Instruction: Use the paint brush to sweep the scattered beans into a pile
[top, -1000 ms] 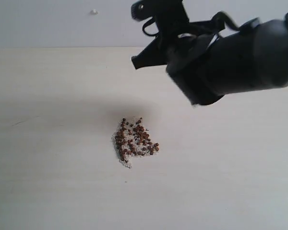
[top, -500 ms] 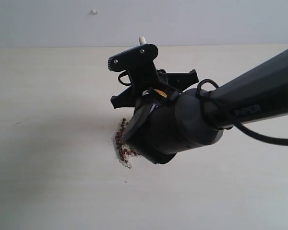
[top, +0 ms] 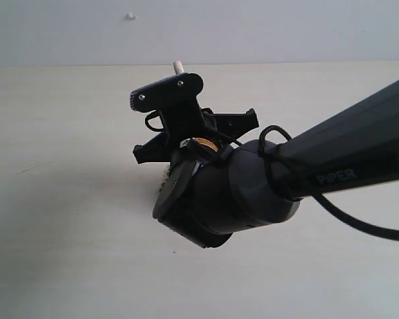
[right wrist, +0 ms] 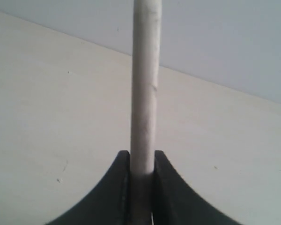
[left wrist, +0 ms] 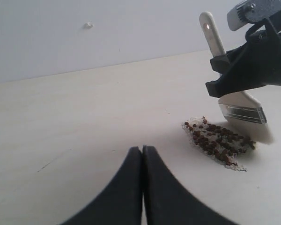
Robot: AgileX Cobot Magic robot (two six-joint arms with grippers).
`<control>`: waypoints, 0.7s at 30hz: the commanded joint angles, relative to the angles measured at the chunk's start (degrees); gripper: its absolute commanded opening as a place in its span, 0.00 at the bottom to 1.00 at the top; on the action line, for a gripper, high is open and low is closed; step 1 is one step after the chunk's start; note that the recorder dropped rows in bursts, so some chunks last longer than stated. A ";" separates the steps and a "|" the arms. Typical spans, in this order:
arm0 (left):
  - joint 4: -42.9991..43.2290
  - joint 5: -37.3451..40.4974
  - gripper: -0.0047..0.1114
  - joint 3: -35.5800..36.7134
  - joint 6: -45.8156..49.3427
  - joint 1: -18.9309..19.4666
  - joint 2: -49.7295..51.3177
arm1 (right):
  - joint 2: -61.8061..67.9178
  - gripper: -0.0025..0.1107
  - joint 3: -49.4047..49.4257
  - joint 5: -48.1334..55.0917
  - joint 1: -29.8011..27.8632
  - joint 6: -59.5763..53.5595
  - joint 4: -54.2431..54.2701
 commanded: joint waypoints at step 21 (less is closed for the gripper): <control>0.16 -0.03 0.04 0.22 0.17 -0.23 -0.20 | -0.82 0.02 9.01 -15.70 6.34 -0.52 -4.51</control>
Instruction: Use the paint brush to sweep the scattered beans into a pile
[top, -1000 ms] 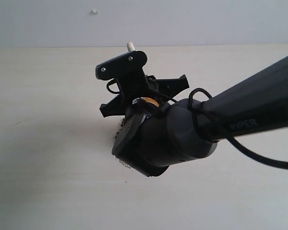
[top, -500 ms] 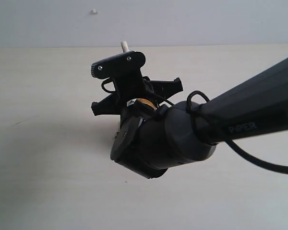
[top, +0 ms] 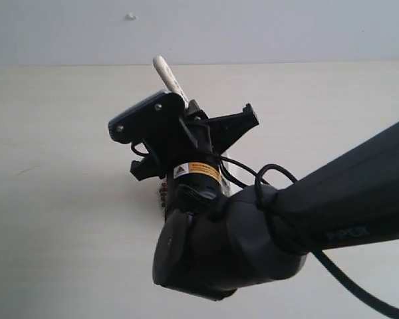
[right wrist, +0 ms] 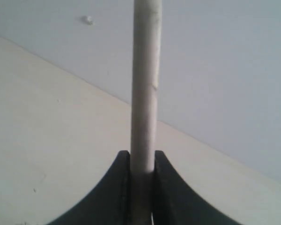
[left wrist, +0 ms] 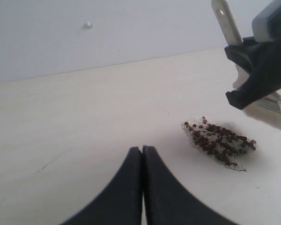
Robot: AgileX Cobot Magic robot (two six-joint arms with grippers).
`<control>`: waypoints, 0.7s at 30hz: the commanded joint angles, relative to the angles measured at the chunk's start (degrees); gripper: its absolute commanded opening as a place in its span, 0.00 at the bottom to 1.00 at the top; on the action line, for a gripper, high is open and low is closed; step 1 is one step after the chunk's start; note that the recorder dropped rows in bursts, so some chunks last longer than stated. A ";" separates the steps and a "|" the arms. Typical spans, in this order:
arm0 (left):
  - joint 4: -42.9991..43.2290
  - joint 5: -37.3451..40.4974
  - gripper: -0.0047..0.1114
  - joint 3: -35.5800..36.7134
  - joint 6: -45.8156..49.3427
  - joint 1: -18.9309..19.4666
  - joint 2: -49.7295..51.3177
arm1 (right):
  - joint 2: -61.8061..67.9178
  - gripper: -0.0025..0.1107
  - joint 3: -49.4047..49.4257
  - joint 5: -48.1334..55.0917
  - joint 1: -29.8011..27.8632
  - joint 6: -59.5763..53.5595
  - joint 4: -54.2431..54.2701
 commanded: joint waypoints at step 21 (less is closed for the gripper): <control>0.16 -0.03 0.04 0.22 0.17 -0.23 -0.20 | 0.59 0.02 1.69 6.34 0.05 17.19 -3.85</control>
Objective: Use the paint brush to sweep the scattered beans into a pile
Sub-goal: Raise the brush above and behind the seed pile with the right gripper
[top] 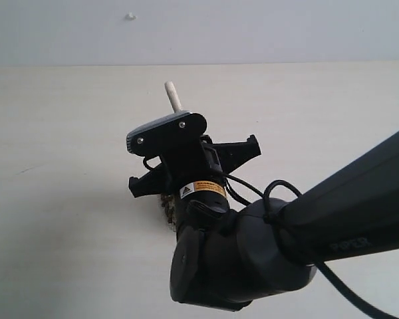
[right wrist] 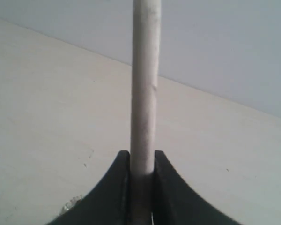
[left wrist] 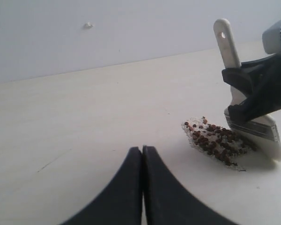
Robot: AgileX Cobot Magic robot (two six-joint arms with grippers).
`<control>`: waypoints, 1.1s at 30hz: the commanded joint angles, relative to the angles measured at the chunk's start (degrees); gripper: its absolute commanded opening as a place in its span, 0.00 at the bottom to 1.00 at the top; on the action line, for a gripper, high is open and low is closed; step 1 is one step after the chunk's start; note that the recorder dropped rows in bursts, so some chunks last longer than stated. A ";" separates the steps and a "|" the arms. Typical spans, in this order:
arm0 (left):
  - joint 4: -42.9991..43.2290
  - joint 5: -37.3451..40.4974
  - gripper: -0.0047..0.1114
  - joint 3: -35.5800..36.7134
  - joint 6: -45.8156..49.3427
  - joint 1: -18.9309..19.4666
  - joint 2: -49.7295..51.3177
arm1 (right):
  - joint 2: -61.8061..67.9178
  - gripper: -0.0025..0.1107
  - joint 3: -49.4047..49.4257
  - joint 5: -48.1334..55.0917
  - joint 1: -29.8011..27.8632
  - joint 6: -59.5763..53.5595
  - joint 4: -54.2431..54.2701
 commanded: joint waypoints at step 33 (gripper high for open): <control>0.16 -0.03 0.04 0.22 0.17 -0.23 -0.20 | -3.91 0.02 -12.77 7.01 -41.61 67.31 -132.46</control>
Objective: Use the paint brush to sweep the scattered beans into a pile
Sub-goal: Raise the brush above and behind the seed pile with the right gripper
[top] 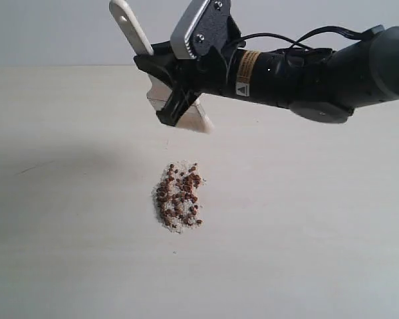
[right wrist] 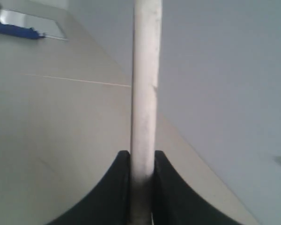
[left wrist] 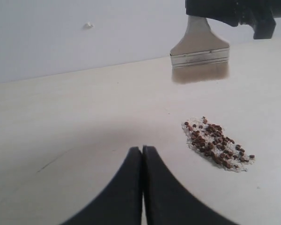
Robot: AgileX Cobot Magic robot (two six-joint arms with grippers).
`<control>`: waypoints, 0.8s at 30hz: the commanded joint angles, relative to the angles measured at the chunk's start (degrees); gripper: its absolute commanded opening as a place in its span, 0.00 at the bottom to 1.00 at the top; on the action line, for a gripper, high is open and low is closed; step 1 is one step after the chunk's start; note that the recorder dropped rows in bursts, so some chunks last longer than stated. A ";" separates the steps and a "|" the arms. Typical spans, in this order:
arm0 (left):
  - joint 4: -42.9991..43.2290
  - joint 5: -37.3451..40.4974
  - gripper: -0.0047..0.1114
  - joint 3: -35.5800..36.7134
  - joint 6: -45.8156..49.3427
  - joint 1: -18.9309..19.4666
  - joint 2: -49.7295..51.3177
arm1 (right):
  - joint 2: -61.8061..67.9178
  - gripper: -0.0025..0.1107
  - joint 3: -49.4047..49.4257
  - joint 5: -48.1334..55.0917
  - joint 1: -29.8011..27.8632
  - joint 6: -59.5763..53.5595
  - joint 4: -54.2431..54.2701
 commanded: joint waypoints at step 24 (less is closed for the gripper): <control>0.16 -0.03 0.04 0.22 0.17 -0.23 -0.20 | 15.64 0.02 -12.89 -14.07 -7.01 3.38 -28.62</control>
